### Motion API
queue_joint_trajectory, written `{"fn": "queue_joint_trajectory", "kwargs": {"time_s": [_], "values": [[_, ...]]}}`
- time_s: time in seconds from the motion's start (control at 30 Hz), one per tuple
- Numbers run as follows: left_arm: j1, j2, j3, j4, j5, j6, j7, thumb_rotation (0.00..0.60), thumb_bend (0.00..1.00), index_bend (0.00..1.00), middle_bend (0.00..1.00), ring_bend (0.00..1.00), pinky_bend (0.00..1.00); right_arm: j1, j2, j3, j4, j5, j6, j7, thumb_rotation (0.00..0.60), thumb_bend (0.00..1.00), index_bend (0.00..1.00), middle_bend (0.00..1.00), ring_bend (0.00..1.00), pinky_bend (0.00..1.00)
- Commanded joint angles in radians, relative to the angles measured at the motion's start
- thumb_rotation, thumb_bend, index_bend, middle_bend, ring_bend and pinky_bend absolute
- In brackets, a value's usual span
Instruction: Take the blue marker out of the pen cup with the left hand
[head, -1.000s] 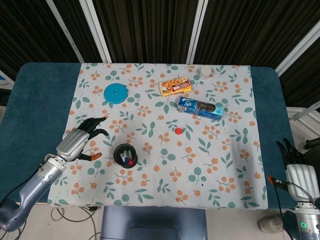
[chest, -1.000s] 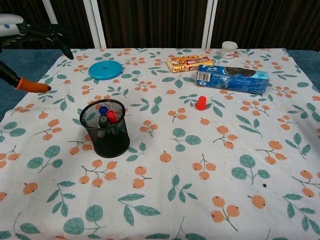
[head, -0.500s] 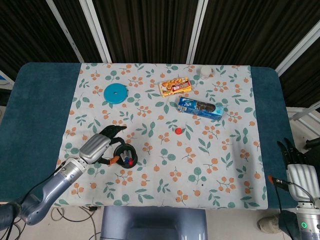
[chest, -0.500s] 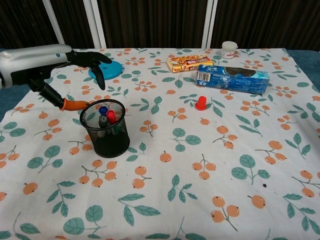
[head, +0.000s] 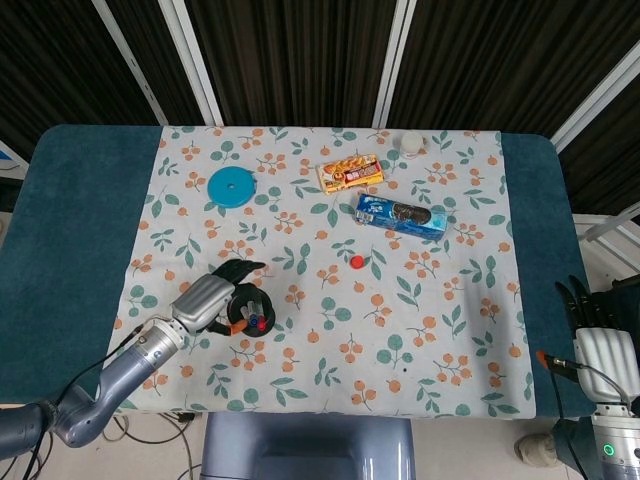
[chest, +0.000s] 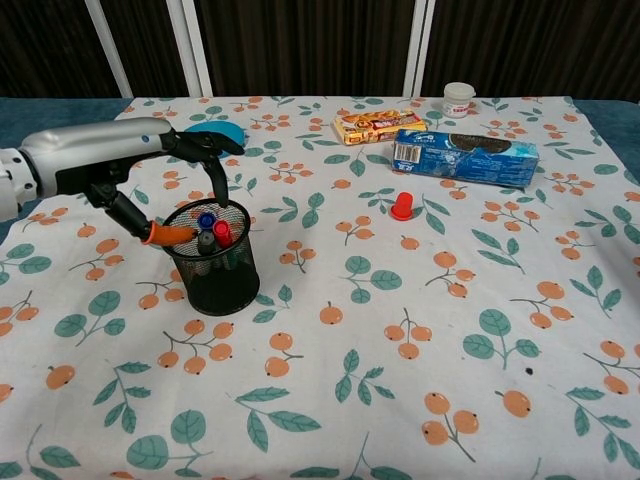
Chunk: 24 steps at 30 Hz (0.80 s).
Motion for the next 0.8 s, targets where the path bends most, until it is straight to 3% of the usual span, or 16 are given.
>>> {"fn": "queue_joint_trajectory", "kwargs": {"time_s": [0.03, 0.8], "values": [[-0.004, -0.006, 0.002, 0.003, 0.0, 0.001, -0.004, 0.6, 0.31, 0.43, 0.06, 0.0, 0.0, 0.0, 0.0, 0.0, 0.0, 0.0, 0.001, 0.0, 0.6, 0.14, 0.09, 0.03, 0.16, 0.24], [-0.024, -0.022, 0.023, 0.012, -0.035, -0.008, 0.035, 0.6, 0.31, 0.52, 0.08, 0.0, 0.0, -0.002, -0.001, 0.003, 0.0, 0.004, 0.002, 0.006, 0.6, 0.14, 0.09, 0.03, 0.16, 0.24]]}}
